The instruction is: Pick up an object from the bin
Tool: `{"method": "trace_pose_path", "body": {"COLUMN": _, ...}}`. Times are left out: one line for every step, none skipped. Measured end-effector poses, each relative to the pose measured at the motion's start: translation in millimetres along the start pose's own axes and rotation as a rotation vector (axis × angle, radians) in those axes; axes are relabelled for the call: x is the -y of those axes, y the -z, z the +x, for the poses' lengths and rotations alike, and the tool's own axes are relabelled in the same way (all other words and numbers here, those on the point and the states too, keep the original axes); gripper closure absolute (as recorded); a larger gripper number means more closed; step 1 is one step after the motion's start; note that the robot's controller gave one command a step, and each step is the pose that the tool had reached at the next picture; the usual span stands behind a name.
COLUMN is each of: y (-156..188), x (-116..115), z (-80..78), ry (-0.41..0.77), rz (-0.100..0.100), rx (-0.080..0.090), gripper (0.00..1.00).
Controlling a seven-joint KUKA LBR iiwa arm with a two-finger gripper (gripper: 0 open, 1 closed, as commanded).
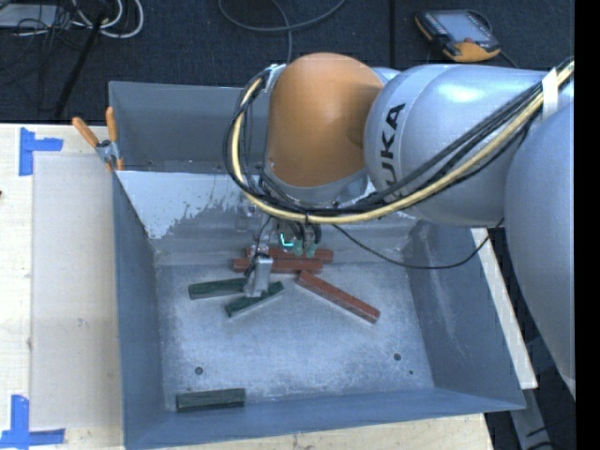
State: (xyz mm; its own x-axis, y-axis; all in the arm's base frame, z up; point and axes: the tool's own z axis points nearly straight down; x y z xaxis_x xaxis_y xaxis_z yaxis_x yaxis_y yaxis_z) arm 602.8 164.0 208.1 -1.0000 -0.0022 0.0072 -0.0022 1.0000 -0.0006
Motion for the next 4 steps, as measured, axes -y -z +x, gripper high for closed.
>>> {"method": "trace_pose_path", "body": {"y": 4, "x": 1, "z": -1.7, "ry": -0.003, "rz": -0.001, "rx": 0.007, "gripper": 0.00}}
{"method": "trace_pose_path", "body": {"y": -39, "x": 9, "z": -6.9, "ry": -0.070, "rz": -0.003, "rx": 0.012, "gripper": 0.00}}
{"method": "trace_pose_path", "body": {"y": -98, "x": 18, "z": -0.2, "ry": 0.048, "rz": -0.001, "rx": 0.009, "gripper": 0.00}}
{"method": "trace_pose_path", "body": {"y": -134, "x": 17, "z": -11.2, "ry": -0.129, "rz": -0.005, "rx": 0.016, "gripper": 1.00}}
